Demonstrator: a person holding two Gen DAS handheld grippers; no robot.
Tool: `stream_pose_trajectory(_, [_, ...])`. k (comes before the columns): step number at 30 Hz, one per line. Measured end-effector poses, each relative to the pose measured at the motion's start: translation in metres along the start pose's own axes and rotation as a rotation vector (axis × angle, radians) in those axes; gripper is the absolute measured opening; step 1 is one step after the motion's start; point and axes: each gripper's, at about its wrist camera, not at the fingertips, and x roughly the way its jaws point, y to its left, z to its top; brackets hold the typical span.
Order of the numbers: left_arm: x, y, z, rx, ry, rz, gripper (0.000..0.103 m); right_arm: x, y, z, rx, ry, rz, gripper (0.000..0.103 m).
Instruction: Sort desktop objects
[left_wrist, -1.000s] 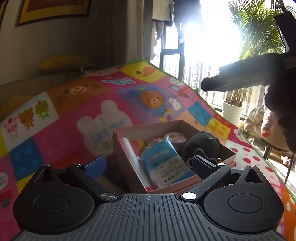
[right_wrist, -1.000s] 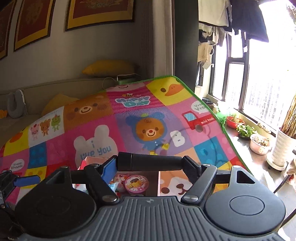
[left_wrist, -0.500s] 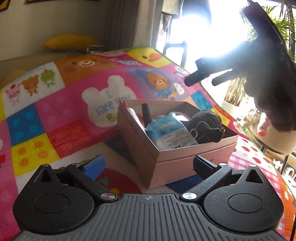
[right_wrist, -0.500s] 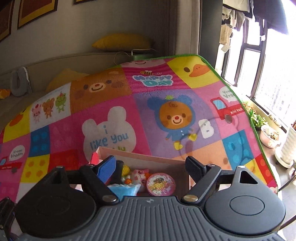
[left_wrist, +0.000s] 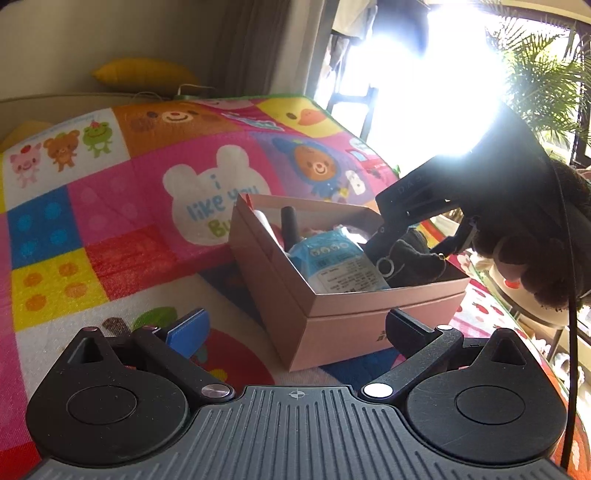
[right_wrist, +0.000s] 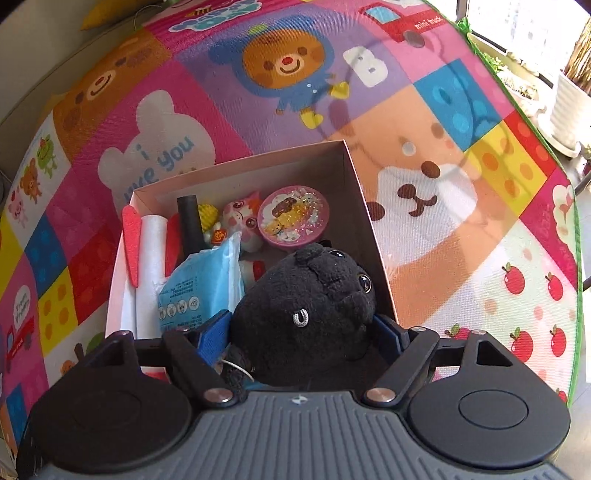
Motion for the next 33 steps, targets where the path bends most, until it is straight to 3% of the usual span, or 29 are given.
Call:
stream_pose_trajectory(6, [-0.001,0.002,-0.001,-0.006,0.008,0.002,0.103,-0.029,0.009,0.005,-0.065,-0.13,0.059,0.074])
stream_pose_trajectory(12, [0.0,-0.001,0.0,0.0,0.019,0.019,0.103,-0.036,0.004,0.015,-0.121,-0.215,0.287,0.077])
stream_pose_trajectory(15, [0.001,-0.001,0.0,0.005,0.027,0.025,0.103,-0.027,-0.003,0.013,-0.123,-0.214,0.215,0.077])
stream_pose_trajectory(19, [0.005,-0.007,0.001,0.025,0.039,0.008,0.103,-0.039,-0.023,0.006,-0.13,-0.285,0.126,0.077])
stream_pose_trajectory(23, [0.012,-0.016,0.002,0.041,0.049,-0.012,0.103,-0.056,-0.038,0.001,-0.119,-0.333,0.142,0.076])
stream_pose_trajectory(28, [0.012,-0.027,0.0,0.066,0.061,-0.019,0.103,-0.05,-0.032,-0.008,-0.172,-0.309,0.199,0.048])
stream_pose_trajectory(30, [0.01,-0.029,0.0,0.073,0.063,-0.014,0.103,-0.04,-0.027,-0.013,-0.17,-0.275,0.217,0.047])
stream_pose_trajectory(33, [0.011,-0.03,0.002,0.078,0.072,-0.006,0.103,-0.03,-0.017,-0.021,-0.206,-0.304,0.159,0.049])
